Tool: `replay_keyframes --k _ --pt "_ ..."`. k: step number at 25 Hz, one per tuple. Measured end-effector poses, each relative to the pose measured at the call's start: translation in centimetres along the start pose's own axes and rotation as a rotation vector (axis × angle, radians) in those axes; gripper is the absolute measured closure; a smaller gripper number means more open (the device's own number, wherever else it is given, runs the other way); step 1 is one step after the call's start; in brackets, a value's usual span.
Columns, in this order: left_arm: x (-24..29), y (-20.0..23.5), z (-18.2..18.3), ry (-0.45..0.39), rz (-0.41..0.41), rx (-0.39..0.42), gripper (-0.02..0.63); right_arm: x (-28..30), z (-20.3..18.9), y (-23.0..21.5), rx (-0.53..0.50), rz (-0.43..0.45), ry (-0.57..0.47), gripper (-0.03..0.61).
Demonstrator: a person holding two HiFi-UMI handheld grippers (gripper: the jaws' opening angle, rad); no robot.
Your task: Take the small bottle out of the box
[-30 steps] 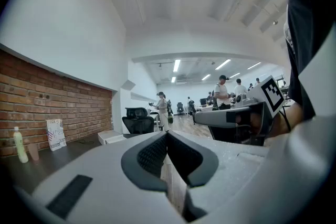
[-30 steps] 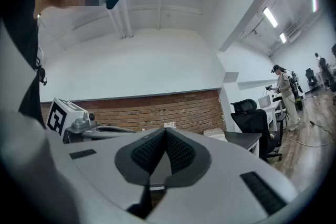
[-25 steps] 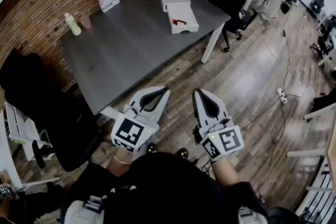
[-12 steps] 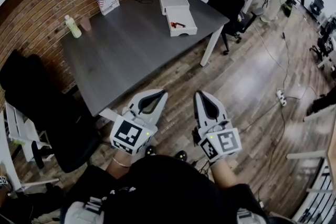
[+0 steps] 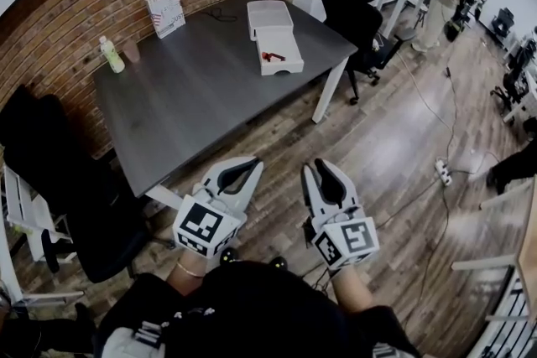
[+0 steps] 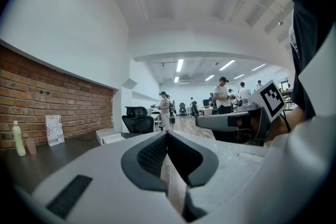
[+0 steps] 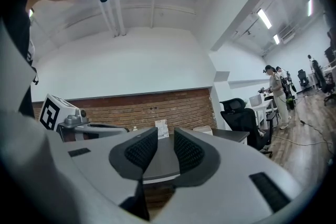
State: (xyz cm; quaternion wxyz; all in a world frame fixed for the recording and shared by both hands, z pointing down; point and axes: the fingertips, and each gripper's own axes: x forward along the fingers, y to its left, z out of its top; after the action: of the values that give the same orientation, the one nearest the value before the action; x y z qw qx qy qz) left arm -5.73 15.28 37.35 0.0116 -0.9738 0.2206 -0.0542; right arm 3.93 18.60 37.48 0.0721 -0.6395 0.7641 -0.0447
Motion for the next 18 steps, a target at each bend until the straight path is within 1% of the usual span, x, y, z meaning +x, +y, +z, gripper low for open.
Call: replay_keyframes --k 6,11,18 --pt "2.3 -1.6 0.4 0.008 0.02 -0.017 0.615 -0.8 0.5 -2.8 -0.001 0.019 0.009 0.433" --pt "3.2 -2.5 0.0 0.018 0.051 -0.014 0.615 -1.3 0.3 -4.6 0.008 0.041 0.018 0.419" --pt "3.8 -1.5 -0.6 0.026 0.079 -0.024 0.615 -0.3 -0.2 -5.5 0.016 0.053 0.029 0.407"
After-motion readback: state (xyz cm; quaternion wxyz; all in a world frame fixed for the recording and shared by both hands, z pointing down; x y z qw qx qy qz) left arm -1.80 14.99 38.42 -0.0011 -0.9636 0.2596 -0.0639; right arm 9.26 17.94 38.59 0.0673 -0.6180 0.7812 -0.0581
